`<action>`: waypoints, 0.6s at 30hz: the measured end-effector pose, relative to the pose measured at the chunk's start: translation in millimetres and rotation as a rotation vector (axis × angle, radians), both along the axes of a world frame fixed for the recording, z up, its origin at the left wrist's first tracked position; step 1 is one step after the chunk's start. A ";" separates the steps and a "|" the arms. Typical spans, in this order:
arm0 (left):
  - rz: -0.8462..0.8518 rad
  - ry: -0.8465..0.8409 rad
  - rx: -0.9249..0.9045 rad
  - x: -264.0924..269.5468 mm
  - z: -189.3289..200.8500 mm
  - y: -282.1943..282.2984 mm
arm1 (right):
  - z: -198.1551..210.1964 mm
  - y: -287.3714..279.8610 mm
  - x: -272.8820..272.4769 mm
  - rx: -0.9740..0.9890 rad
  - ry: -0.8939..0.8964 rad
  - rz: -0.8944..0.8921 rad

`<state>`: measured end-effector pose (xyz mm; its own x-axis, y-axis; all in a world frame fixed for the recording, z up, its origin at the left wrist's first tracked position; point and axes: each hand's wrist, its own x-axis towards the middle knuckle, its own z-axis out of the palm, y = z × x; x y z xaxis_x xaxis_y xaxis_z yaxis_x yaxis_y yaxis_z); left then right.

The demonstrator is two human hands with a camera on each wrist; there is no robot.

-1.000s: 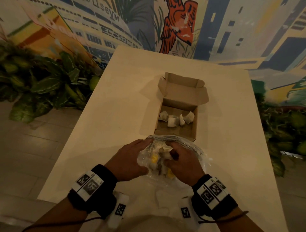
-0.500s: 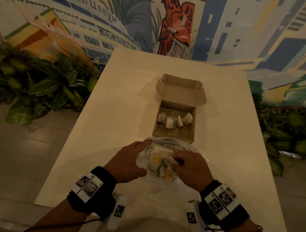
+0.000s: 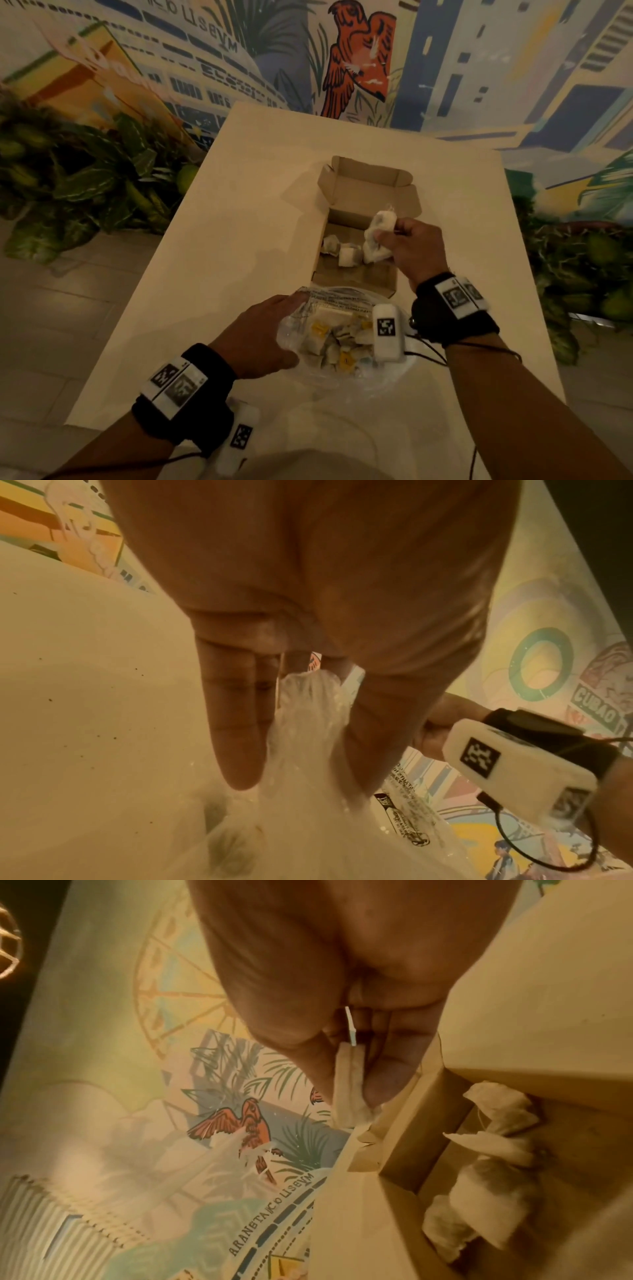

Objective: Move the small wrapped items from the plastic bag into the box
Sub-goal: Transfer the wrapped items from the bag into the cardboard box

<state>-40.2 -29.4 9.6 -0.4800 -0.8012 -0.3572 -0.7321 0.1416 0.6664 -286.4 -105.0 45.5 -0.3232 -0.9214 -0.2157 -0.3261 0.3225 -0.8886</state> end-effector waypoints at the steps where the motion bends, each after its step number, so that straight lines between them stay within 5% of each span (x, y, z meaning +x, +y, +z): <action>1: -0.001 0.002 0.003 0.5 0.0 0.8 | -0.3 -5.5 0.3 0.012 -0.030 -0.013; 6: 0.007 0.000 0.017 2.1 -1.9 4.5 | -7.3 -22.0 -3.1 0.121 -0.101 -0.058; 10: 0.009 0.000 0.009 2.7 -1.5 4.7 | 0.4 -12.8 -7.0 0.194 0.522 0.087; 12: 0.017 0.004 0.015 2.7 -1.2 4.6 | 21.2 12.2 -2.5 0.028 0.469 0.133; 15: 0.022 0.017 0.021 0.8 0.0 4.9 | 24.1 61.6 12.8 0.171 0.282 0.619; 18: -0.003 0.027 0.021 -3.4 3.0 3.0 | -20.2 93.6 22.3 0.312 0.688 0.914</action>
